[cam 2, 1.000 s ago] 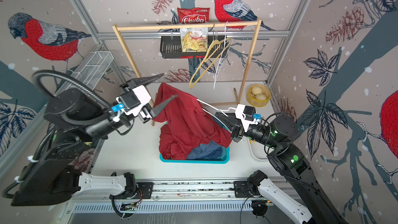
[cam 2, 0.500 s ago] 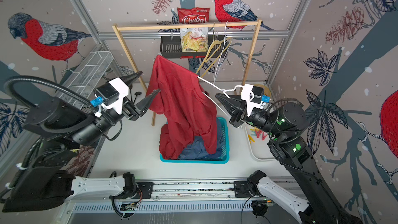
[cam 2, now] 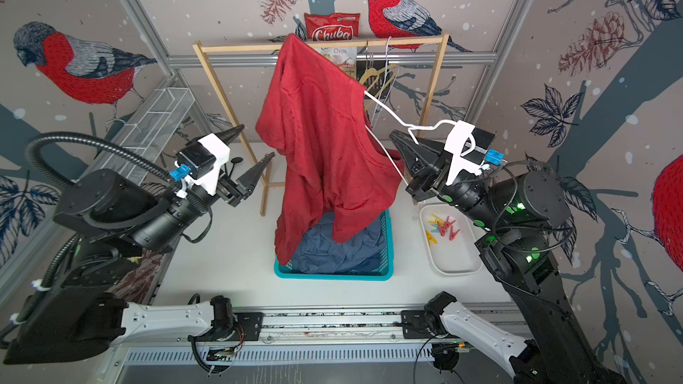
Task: Remove the clothespins securing t-shirts to the hanger
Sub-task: Remove the T-shirt from the hanger.
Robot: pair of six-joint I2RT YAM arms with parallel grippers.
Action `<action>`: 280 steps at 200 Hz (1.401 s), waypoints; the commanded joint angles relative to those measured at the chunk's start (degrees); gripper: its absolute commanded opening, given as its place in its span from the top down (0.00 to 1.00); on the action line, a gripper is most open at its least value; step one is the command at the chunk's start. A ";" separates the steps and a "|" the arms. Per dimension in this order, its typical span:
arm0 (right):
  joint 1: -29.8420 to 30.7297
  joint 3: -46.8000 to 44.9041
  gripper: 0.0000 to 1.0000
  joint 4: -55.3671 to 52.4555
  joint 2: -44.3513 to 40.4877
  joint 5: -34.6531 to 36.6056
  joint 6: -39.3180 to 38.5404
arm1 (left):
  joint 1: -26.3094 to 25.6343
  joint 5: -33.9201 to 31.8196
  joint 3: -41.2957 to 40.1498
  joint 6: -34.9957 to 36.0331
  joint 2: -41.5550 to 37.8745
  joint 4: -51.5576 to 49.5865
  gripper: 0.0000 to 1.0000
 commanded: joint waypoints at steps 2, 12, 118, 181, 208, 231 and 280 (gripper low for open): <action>0.02 -0.23 1.00 5.54 -0.88 3.37 0.03 | 0.10 -1.49 -0.13 -0.03 0.27 2.52 0.35; 0.02 -0.67 1.00 6.49 -1.46 3.65 -0.15 | 0.16 -1.62 -0.13 -0.11 0.45 2.42 0.35; 0.02 -2.22 1.00 9.04 -5.75 7.26 -2.53 | 1.03 -1.41 0.29 -0.90 2.11 2.48 0.35; 0.11 -0.06 1.00 5.77 -5.82 8.11 -3.85 | 1.95 -0.80 0.40 -1.59 2.90 2.11 0.35; 0.11 1.08 1.00 3.58 -5.31 8.60 -4.66 | 2.55 -0.49 0.47 -1.78 3.24 1.99 0.35; 0.12 1.51 1.00 2.74 -5.60 9.05 -5.11 | 3.40 0.15 0.44 -2.13 3.44 1.78 0.35; 0.37 2.31 1.00 -0.66 -5.01 7.97 -5.28 | 5.39 1.32 0.59 -3.54 3.76 1.64 0.35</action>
